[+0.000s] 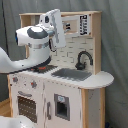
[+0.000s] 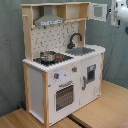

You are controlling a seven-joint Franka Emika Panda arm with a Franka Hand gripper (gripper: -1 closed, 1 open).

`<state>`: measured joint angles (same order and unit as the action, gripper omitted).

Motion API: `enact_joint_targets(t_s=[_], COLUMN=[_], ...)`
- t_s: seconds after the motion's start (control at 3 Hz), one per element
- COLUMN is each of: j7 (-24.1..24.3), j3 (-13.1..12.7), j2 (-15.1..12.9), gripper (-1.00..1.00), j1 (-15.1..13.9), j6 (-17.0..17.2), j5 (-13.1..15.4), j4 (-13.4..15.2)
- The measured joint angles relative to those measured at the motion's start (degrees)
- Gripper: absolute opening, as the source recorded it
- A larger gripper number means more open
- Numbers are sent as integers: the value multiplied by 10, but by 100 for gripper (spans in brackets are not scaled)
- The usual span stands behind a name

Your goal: Play with the kitchen

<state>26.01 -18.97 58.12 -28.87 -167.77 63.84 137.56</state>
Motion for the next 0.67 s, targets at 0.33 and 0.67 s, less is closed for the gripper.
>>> enact_joint_targets(t_s=[0.33, 0.67], j7=[17, 22], j3=[-43, -79], j2=[-25, -57], gripper=[-100, -100], j1=[-14, -28], j6=[-1, -1], j5=[0, 0], j4=[-28, -67])
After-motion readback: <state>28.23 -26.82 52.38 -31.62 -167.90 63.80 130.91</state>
